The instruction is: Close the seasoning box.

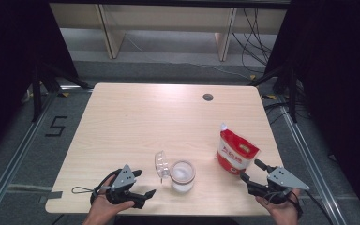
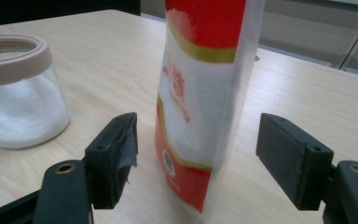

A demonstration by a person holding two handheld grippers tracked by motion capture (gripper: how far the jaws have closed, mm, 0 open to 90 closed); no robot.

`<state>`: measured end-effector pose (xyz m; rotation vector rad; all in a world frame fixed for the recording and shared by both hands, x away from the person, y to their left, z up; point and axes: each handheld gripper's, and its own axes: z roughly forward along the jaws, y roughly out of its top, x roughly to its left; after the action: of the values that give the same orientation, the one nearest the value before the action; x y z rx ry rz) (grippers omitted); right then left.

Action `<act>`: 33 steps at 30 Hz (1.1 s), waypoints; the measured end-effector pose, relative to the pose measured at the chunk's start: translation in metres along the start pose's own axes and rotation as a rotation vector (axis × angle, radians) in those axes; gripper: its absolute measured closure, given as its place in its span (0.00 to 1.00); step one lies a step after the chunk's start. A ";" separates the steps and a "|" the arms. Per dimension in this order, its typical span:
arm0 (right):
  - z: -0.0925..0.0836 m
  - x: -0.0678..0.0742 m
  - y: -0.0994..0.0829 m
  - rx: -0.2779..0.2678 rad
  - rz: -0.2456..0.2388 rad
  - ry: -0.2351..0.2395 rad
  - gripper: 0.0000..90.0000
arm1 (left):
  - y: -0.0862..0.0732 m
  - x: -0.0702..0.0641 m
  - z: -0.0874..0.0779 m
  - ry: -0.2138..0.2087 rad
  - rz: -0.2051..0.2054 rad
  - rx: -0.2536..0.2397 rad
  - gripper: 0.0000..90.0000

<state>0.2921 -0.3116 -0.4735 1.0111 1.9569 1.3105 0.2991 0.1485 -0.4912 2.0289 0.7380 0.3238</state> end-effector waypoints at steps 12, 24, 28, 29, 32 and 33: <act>-0.011 0.013 -0.003 0.016 0.018 0.003 0.26 | 0.000 0.000 0.000 0.001 -0.003 0.001 0.18; -0.015 0.023 -0.006 0.048 0.015 0.041 0.25 | 0.000 0.000 0.000 0.002 -0.008 -0.015 0.18; -0.016 0.025 -0.007 0.074 0.014 0.046 0.26 | 0.001 0.000 -0.001 0.009 -0.013 -0.006 0.22; -0.016 0.026 -0.007 0.078 0.017 0.040 0.26 | 0.000 0.000 -0.001 0.013 -0.019 -0.017 0.24; -0.015 0.026 -0.007 0.073 0.000 0.035 0.26 | 0.001 0.001 -0.003 0.007 -0.030 -0.012 0.33; -0.015 0.026 -0.007 0.072 -0.002 0.036 0.26 | 0.001 0.002 -0.003 0.010 -0.019 -0.013 0.37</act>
<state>0.2643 -0.2990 -0.4761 1.0265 2.0445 1.2733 0.2993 0.1515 -0.4884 2.0084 0.7589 0.3271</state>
